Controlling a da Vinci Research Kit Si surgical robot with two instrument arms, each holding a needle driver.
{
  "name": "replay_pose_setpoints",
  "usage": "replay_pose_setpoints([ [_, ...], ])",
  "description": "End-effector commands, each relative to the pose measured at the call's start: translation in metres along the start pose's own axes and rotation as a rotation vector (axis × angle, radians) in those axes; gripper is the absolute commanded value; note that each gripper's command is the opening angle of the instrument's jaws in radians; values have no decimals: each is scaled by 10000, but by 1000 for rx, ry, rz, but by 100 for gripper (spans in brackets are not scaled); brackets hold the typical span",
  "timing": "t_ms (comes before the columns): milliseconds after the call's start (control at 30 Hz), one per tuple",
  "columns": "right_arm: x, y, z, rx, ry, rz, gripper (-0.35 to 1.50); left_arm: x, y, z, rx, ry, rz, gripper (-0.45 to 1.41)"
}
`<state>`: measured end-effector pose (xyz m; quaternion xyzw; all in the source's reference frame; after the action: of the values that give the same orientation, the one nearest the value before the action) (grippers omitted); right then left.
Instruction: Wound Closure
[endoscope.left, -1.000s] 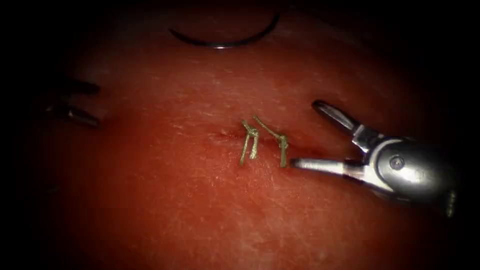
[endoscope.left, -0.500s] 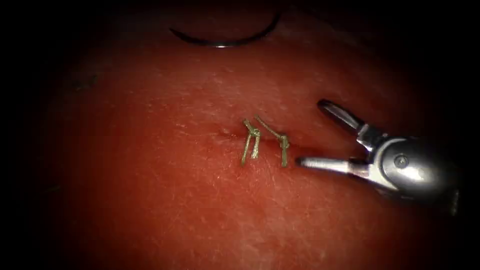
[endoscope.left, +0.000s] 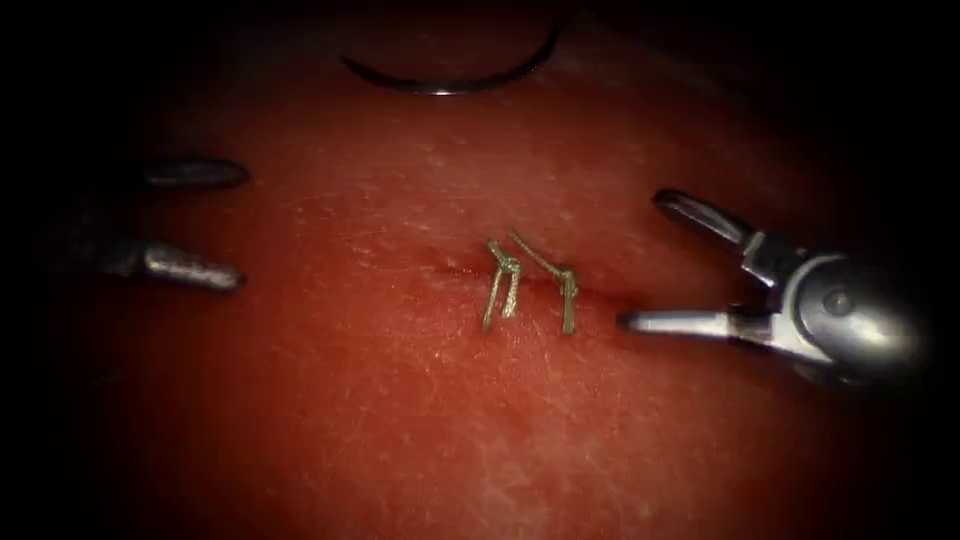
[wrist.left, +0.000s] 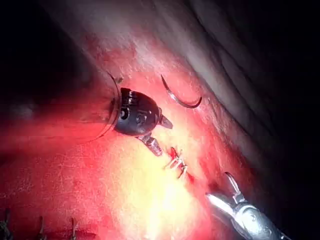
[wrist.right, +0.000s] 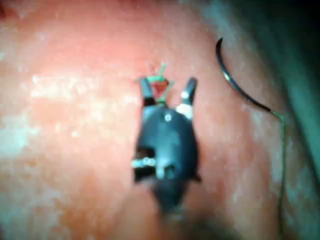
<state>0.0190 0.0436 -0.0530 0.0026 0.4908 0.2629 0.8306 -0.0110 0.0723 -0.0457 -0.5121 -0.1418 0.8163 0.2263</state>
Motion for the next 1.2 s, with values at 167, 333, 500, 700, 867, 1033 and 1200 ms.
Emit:
replay_pose_setpoints([
  [167, 2, -3, 1, 16, -72, -70, 110, -19, 2, 37, 32, -6, 26, 61],
  [333, 5, -3, -4, 29, -87, -123, 98, -29, -9, 48, 48, -15, 35, 61],
  [500, 8, -4, -5, 63, -75, -127, 93, -41, -3, 50, 53, -11, 46, 61],
  [700, 10, -8, -6, 73, -64, -130, 91, -38, -5, 47, 51, 7, 50, 61],
  [867, 11, -10, -6, 73, -65, -130, 91, -34, -7, 45, 49, 11, 53, 61],
  [1033, 12, -11, -6, 76, -64, -129, 91, -34, -7, 45, 49, 10, 65, 61],
  [1200, 16, -12, -8, 67, -63, -126, 91, -34, -8, 47, 51, 10, 65, 61],
])
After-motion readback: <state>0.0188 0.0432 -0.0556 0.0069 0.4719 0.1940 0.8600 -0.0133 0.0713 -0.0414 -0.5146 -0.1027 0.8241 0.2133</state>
